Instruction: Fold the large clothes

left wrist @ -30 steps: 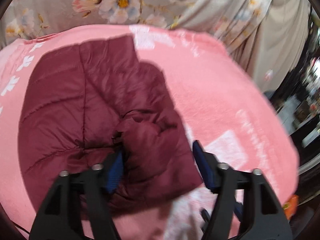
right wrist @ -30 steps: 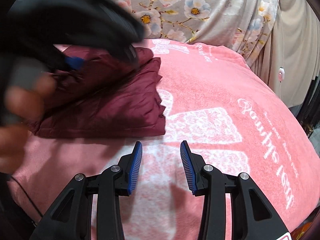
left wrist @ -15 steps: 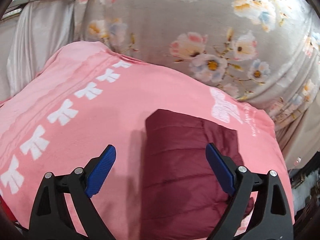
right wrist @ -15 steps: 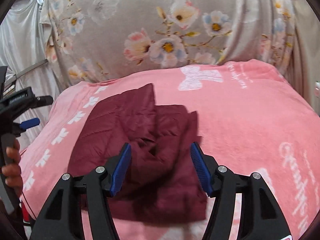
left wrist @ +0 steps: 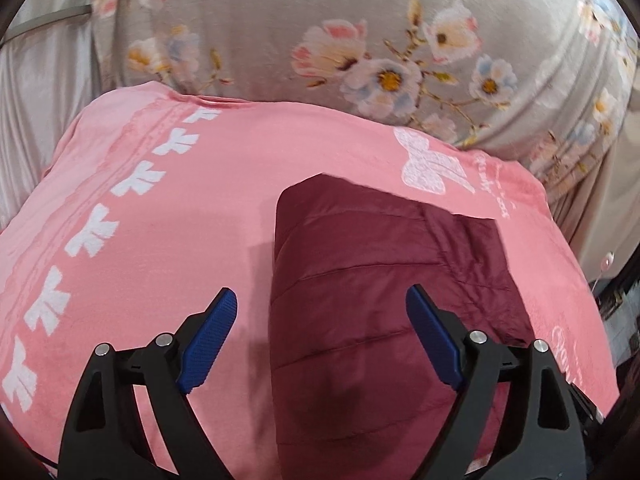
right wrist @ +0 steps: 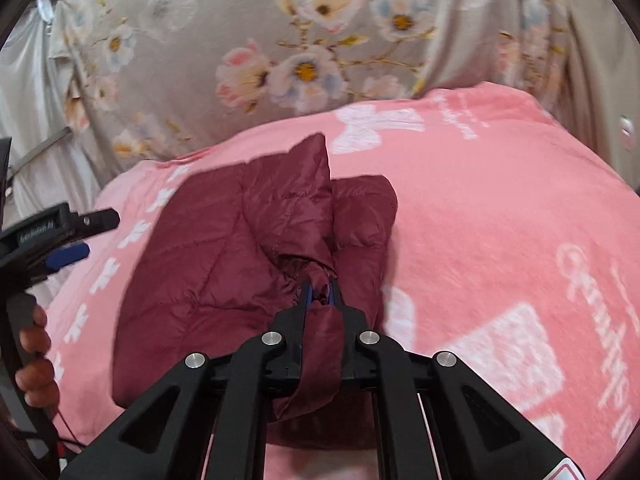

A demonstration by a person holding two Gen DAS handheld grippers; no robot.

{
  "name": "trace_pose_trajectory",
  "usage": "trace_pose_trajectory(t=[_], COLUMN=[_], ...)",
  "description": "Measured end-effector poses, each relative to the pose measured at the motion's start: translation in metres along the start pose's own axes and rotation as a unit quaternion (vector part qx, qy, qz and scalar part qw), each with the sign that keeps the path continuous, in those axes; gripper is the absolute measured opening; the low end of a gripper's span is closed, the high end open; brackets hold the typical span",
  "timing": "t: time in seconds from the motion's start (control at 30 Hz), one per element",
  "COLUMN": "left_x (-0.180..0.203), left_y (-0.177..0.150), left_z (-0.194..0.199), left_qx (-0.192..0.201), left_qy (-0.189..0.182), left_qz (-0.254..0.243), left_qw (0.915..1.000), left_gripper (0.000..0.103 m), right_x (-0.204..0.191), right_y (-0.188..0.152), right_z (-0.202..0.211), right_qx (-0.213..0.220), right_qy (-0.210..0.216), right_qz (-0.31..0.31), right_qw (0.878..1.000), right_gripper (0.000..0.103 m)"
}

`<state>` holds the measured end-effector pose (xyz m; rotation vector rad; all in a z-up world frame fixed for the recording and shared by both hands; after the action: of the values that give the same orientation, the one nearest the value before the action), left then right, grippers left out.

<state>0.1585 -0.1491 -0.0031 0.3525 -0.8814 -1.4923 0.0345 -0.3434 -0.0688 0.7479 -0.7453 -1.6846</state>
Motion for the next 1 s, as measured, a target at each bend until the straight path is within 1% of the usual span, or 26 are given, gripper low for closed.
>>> trace_pose_trajectory(t=[0.1, 0.2, 0.3, 0.4, 0.47, 0.53, 0.63, 0.67, 0.73, 0.8, 0.87, 0.93, 1.0], left_x=[0.019, 0.032, 0.036, 0.031, 0.028, 0.026, 0.03, 0.032, 0.039, 0.048, 0.055, 0.061, 0.064], left_y=[-0.014, -0.027, -0.041, -0.05, -0.052, -0.048, -0.032, -0.026, -0.012, 0.004, 0.015, 0.023, 0.029], left_z=[-0.018, -0.035, -0.056, -0.069, -0.071, -0.068, -0.054, -0.05, -0.042, -0.038, -0.039, -0.044, -0.052], left_qx=[-0.025, -0.039, -0.05, -0.051, -0.056, -0.06, -0.052, -0.046, -0.029, -0.013, -0.002, 0.001, -0.002], left_qy=[-0.007, 0.0, 0.02, 0.036, 0.04, 0.039, 0.023, 0.018, 0.013, 0.015, 0.019, 0.025, 0.028], left_qz=[-0.015, -0.029, -0.04, -0.043, -0.044, -0.04, -0.03, -0.03, -0.032, -0.039, -0.046, -0.051, -0.05], left_qw=[0.9996, 0.9988, 0.9977, 0.9971, 0.9966, 0.9966, 0.9979, 0.9983, 0.999, 0.9991, 0.9988, 0.9984, 0.9983], left_gripper=[0.08, 0.08, 0.081, 0.082, 0.082, 0.081, 0.079, 0.079, 0.079, 0.079, 0.079, 0.079, 0.079], right_x=[0.016, 0.026, 0.028, 0.025, 0.025, 0.022, 0.02, 0.02, 0.017, 0.012, 0.005, -0.002, -0.001], right_y=[-0.029, -0.05, -0.055, -0.05, -0.042, -0.032, -0.001, 0.007, 0.027, 0.049, 0.067, 0.08, 0.089], right_z=[-0.004, -0.016, -0.023, -0.02, -0.011, 0.003, 0.035, 0.043, 0.049, 0.044, 0.029, 0.008, -0.016], right_qx=[-0.029, -0.057, -0.065, -0.062, -0.056, -0.041, 0.013, 0.028, 0.047, 0.056, 0.054, 0.039, 0.021], right_qy=[-0.012, -0.005, 0.007, 0.007, -0.003, -0.009, -0.048, -0.054, -0.053, -0.05, -0.053, -0.052, -0.049], right_qz=[-0.018, -0.034, -0.047, -0.048, -0.04, -0.033, -0.005, 0.0, 0.01, 0.024, 0.043, 0.054, 0.052], right_qw=[0.999, 0.998, 0.997, 0.997, 0.998, 0.999, 0.999, 0.998, 0.997, 0.997, 0.996, 0.996, 0.997], right_gripper=[0.006, 0.006, 0.008, 0.01, 0.014, 0.017, 0.026, 0.028, 0.029, 0.029, 0.029, 0.029, 0.029])
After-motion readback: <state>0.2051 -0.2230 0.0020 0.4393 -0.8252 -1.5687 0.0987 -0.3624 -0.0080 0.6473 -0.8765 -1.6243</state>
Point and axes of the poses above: each gripper's, at about its wrist camera, not at the fingertips, and z roughly against the way its jaws point, x to its right, y to its top, the point moved 7 cm from there along -z, roughly the way its jaws point, and after that the axes turned 11 degrees about z, right-handed, at the moved point
